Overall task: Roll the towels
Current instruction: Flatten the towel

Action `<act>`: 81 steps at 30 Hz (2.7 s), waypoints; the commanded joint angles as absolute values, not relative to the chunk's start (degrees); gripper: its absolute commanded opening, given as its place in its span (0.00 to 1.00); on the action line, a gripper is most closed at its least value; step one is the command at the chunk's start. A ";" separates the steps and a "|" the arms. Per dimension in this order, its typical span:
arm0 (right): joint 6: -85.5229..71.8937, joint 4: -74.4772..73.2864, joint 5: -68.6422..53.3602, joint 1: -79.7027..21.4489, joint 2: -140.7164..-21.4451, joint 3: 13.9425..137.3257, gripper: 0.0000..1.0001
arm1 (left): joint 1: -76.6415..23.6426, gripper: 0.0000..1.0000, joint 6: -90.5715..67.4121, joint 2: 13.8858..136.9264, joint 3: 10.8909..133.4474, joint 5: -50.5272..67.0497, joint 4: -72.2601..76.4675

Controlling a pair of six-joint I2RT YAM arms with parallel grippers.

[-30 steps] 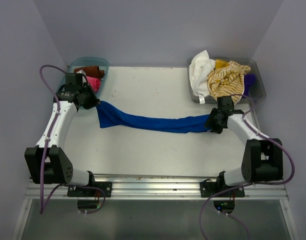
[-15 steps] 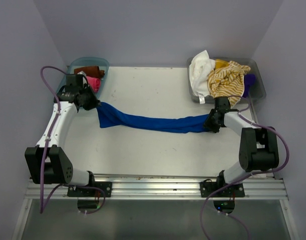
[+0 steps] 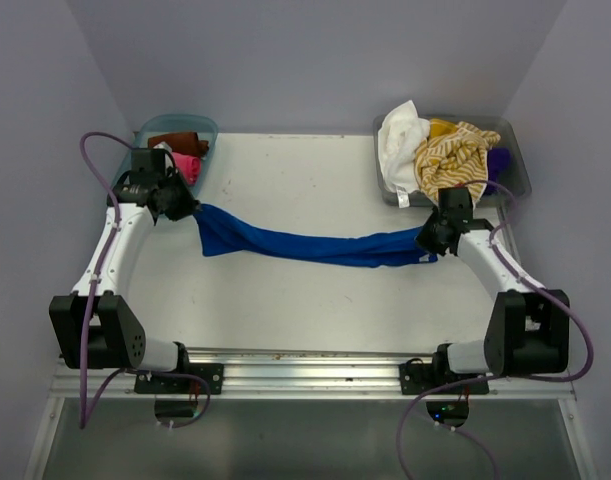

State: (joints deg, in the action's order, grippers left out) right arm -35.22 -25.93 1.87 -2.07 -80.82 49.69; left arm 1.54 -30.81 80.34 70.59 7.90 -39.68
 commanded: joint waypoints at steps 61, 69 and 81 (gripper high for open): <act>-43.16 -46.32 -2.46 4.83 -46.85 39.99 0.58 | 6.68 0.56 -40.25 72.33 40.70 -1.85 -40.09; -42.89 -46.06 -2.46 4.83 -47.99 38.94 0.58 | 6.59 0.63 -41.13 77.34 39.29 0.79 -31.30; -47.37 -45.79 2.19 4.83 -51.68 31.82 0.58 | 6.59 0.00 -40.43 83.24 41.39 3.69 -25.75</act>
